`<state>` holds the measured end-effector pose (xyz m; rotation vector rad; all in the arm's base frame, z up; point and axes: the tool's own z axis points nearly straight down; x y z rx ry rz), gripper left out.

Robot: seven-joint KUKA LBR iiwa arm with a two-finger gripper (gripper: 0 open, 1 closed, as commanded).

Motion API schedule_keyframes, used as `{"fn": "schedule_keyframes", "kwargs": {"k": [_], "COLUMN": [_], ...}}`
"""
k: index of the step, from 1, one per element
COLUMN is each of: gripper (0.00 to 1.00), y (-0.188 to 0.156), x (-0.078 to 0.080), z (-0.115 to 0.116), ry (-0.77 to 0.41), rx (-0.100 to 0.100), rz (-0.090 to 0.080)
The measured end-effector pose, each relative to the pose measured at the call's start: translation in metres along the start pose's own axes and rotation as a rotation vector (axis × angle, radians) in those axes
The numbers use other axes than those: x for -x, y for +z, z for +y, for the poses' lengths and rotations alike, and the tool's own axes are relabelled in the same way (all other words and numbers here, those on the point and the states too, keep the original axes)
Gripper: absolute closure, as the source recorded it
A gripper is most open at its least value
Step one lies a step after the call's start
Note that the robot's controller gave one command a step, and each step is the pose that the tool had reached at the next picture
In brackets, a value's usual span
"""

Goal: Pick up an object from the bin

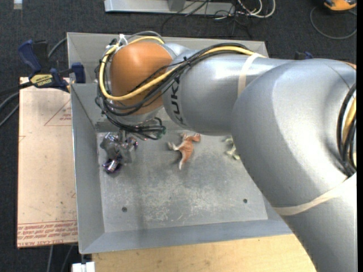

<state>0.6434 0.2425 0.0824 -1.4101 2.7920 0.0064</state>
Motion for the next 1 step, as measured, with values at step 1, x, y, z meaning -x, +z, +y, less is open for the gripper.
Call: {"fn": "schedule_keyframes", "kwargs": {"k": [1], "gripper": [1.0], "y": [-0.0903], "x": [0.0042], "z": [0.0127], "ry": [-0.011], "rx": [-0.005], "rz": [-0.011]}}
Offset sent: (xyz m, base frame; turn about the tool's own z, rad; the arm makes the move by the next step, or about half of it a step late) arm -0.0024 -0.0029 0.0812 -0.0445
